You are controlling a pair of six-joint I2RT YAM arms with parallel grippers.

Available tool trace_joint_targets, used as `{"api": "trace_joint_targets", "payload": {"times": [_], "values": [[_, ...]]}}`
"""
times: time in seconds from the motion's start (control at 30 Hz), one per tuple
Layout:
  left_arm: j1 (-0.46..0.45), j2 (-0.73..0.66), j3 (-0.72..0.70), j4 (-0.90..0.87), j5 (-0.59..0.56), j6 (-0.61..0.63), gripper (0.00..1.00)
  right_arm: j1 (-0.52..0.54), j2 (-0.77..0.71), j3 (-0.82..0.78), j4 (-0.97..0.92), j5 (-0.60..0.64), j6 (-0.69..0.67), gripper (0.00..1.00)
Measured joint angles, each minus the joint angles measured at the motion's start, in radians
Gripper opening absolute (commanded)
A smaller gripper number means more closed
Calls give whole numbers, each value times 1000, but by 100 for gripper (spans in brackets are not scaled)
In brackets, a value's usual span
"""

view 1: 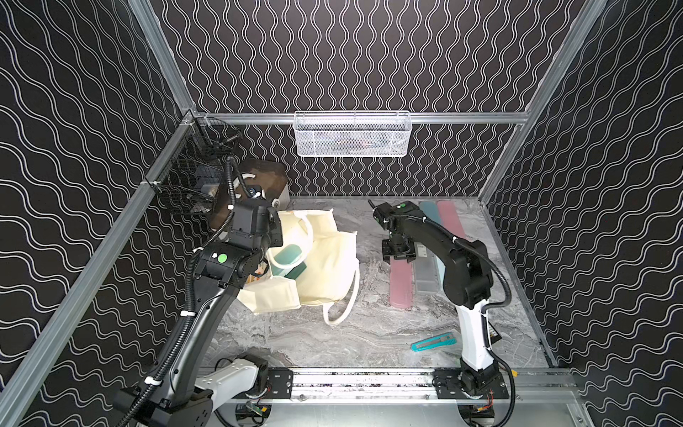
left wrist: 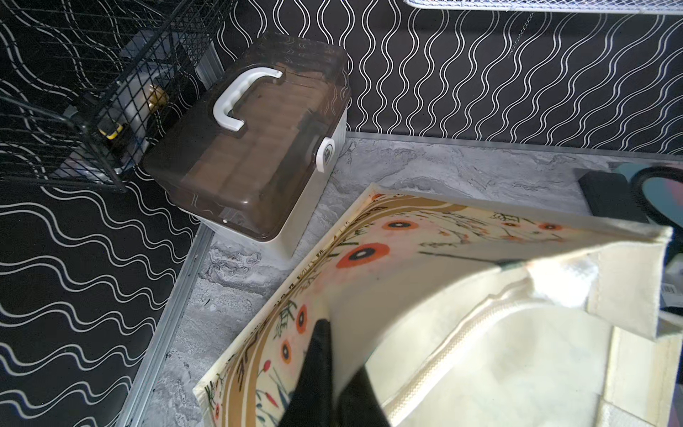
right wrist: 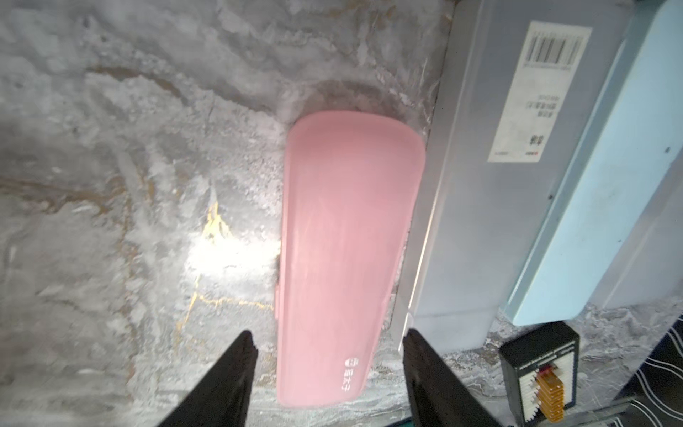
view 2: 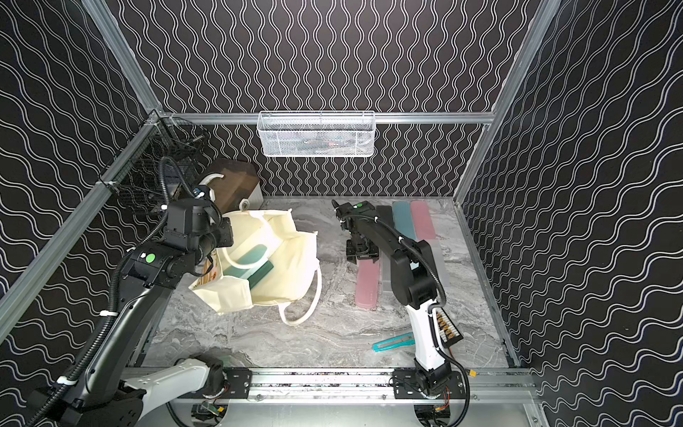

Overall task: Take out the pencil case from the canvas bag
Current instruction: Place the pencil case at the center of the board.

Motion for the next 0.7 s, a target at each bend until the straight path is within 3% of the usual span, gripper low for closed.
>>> {"api": "trace_joint_targets", "payload": {"times": [0.17, 0.43, 0.7], "values": [[0, 11, 0, 7, 28, 6, 0, 0, -240, -254, 182, -45, -7, 71], [1, 85, 54, 29, 185, 6, 0, 25, -562, -658, 424, -16, 101, 72], [1, 140, 119, 46, 205, -30, 0, 137, -627, -839, 520, 25, 225, 95]]}}
